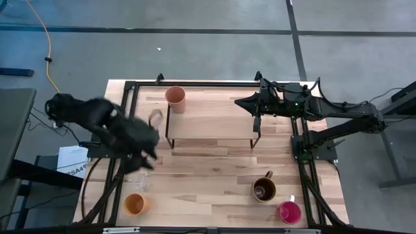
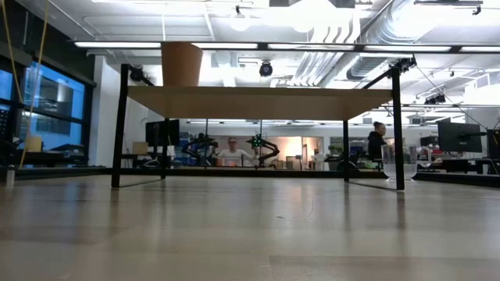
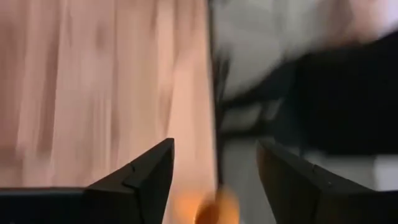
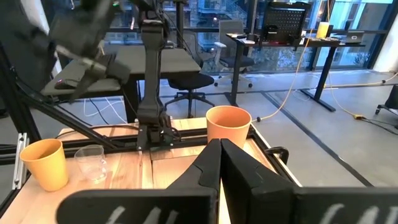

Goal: Stack small to large cups/mugs on shelf
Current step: Put the yellow cup on the shelf

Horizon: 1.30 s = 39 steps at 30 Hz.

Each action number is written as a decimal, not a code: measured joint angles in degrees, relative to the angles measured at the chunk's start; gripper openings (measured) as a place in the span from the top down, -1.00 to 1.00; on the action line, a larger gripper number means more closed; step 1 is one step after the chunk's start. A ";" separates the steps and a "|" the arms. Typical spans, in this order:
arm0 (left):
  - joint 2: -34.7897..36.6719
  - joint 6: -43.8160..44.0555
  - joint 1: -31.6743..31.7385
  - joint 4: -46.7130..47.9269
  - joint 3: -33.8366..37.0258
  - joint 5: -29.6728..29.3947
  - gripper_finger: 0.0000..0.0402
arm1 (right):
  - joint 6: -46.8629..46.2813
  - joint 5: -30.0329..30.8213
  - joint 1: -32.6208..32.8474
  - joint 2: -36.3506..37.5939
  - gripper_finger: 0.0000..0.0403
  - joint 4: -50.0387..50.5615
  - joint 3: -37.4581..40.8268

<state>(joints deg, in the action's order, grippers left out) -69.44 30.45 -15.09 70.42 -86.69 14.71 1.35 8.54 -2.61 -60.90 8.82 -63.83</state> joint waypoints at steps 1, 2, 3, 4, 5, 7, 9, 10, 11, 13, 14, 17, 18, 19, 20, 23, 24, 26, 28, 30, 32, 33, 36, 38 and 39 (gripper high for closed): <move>-1.59 0.40 -2.13 4.53 -0.80 -0.43 -0.07 | 0.04 0.01 0.00 0.00 1.00 0.00 0.00; -2.90 1.09 -4.43 7.80 -1.01 -1.05 -0.07 | 0.04 0.02 0.01 0.00 1.00 0.00 0.00; -4.05 1.84 -7.06 9.90 -0.83 -1.49 -0.07 | 0.06 0.04 0.00 0.00 1.00 0.00 0.00; -4.85 2.61 -9.58 10.84 -0.29 -2.02 -0.07 | 0.12 0.08 0.00 0.00 1.00 0.04 0.00; -5.50 3.45 -12.22 11.19 0.47 -2.76 -0.08 | 0.14 0.22 -0.02 0.00 1.00 0.04 0.00; -6.45 5.99 -17.44 10.33 2.13 -4.92 -0.08 | 0.14 0.22 -0.02 0.00 1.00 0.18 0.00; -6.85 9.53 -22.26 8.06 4.17 -7.57 -0.08 | 0.14 0.22 -0.02 0.00 1.00 0.46 0.00; -6.96 11.51 -24.62 6.37 5.45 -9.04 -0.08 | 0.14 0.22 -0.02 0.00 1.00 0.54 0.00; -6.96 13.37 -26.72 4.42 6.69 -10.54 -0.08 | 0.14 0.22 -0.02 0.00 1.00 0.77 0.00; -6.96 16.63 -30.57 1.33 9.33 -13.76 -0.08 | 0.14 0.21 -0.02 0.00 1.00 1.50 0.02; -7.00 17.91 -32.16 1.04 10.61 -15.19 -0.08 | 0.14 0.20 -0.02 0.00 1.00 1.75 0.02; -8.06 19.40 -35.39 1.76 13.89 -17.37 -0.08 | 0.14 0.20 -0.02 0.00 1.00 2.45 0.02; -8.45 19.53 -36.05 1.67 14.79 -17.56 -0.08 | 0.14 0.20 -0.02 0.00 1.00 2.61 0.02; -8.78 19.55 -36.50 0.85 15.59 -17.62 -0.08 | 0.14 0.20 -0.02 0.00 1.00 2.62 0.02; -9.15 19.55 -36.75 -0.55 16.27 -17.50 -0.08 | 0.14 0.20 -0.02 0.00 1.00 2.62 0.02; -10.48 19.60 -36.79 -4.52 17.61 -16.58 -0.08 | 0.14 0.19 -0.02 0.00 1.00 2.62 0.02; -10.87 20.16 -36.79 -5.15 17.76 -16.35 -0.08 | 0.12 0.17 -0.02 0.00 1.00 2.62 0.02; -11.88 21.75 -36.78 -5.12 17.76 -16.34 -0.08 | 0.13 0.17 -0.02 0.00 1.00 2.62 0.02; -13.04 22.79 -36.68 -5.10 17.79 -17.05 -0.08 | 0.14 0.17 -0.02 0.00 1.00 2.65 0.02; -14.14 24.04 -36.68 -5.10 17.79 -17.58 -0.08 | 0.12 0.17 -0.02 0.00 1.00 2.67 0.02; -15.43 24.86 -36.68 -5.32 17.79 -17.34 -0.08 | 0.14 0.17 -0.02 0.00 1.00 2.67 0.02; -16.17 25.07 -36.68 -5.33 17.79 -16.91 -0.08 | 0.14 0.17 -0.02 0.00 1.00 2.65 0.02; -18.10 25.37 -36.70 -5.17 17.83 -15.16 -0.08 | 0.12 0.15 -0.02 0.00 1.00 2.66 0.02; -19.15 25.37 -36.70 -4.28 17.83 -14.82 -0.08 | 0.12 0.15 -0.03 0.00 1.00 2.65 0.02; -19.52 25.39 -36.70 -3.80 17.83 -15.01 -0.08 | 0.12 0.15 -0.04 0.00 1.00 2.66 0.02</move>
<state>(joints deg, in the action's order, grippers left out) -88.96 55.84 -51.79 66.62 -68.86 -0.30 1.48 8.69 -2.65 -60.90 11.48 -63.81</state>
